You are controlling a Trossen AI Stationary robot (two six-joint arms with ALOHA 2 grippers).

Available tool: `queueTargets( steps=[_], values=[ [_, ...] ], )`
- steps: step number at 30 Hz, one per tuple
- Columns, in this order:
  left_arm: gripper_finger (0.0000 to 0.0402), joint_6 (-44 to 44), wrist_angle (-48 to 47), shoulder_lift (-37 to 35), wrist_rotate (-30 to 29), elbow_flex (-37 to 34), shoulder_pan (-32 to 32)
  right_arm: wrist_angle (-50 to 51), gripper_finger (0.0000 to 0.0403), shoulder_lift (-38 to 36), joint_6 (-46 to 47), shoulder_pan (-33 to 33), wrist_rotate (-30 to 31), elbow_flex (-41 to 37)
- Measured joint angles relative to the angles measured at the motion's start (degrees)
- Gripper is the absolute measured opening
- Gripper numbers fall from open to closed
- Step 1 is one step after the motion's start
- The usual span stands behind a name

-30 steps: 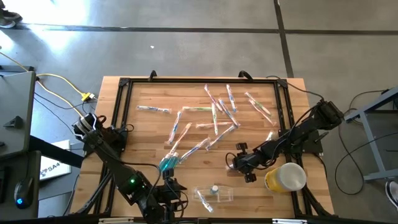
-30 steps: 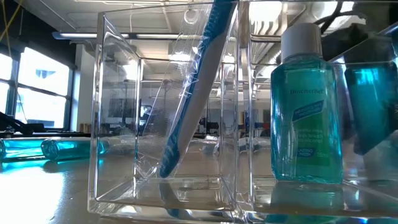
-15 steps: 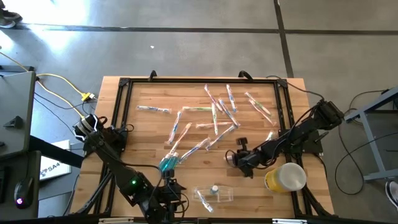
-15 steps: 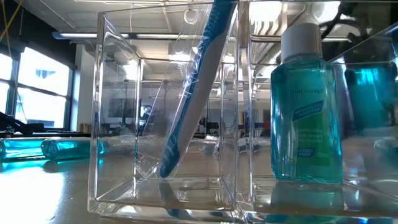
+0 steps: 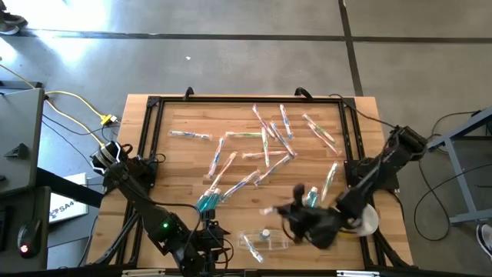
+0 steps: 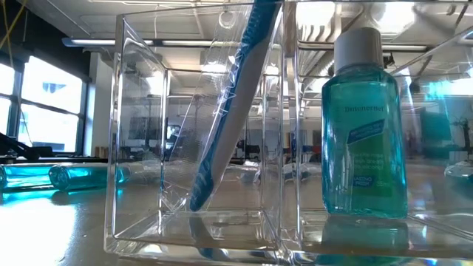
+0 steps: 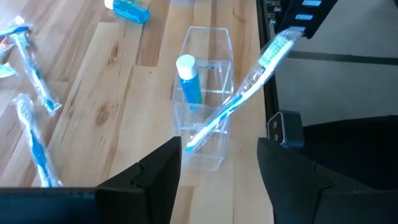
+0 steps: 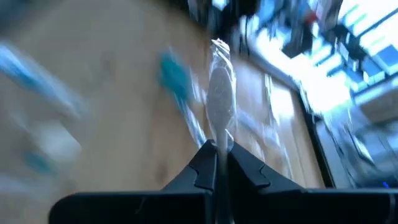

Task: Pick & Place toothbrushing station
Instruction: Put the blue toothbrush into the transparent organizer

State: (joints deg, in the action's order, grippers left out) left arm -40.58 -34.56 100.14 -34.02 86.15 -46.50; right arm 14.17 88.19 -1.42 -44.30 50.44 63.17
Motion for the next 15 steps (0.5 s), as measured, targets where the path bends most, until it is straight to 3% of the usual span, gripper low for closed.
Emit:
queueTargets(
  steps=[2, 7, 11, 15],
  values=[
    [0.0205, 0.0, -0.19, 0.0, 0.02, 0.0, -0.02, -6.05, 0.001, 0.0, -1.43, -3.53, 2.18, 0.36],
    [0.0205, 0.32, 0.33, -0.02, 0.0, 0.01, 0.14, -24.39, 0.0009, 0.15, -6.68, -10.85, 1.14, -2.42],
    [0.0205, 1.3, 0.32, -0.02, -0.02, 0.02, 0.39, -44.97, 0.0008, 0.43, -11.73, -12.96, -4.82, -10.95],
    [0.0205, 1.32, 0.39, -0.02, -0.26, 0.02, 0.39, -70.69, 0.0009, 0.43, -17.98, -11.86, -15.56, -21.48]
  ],
)
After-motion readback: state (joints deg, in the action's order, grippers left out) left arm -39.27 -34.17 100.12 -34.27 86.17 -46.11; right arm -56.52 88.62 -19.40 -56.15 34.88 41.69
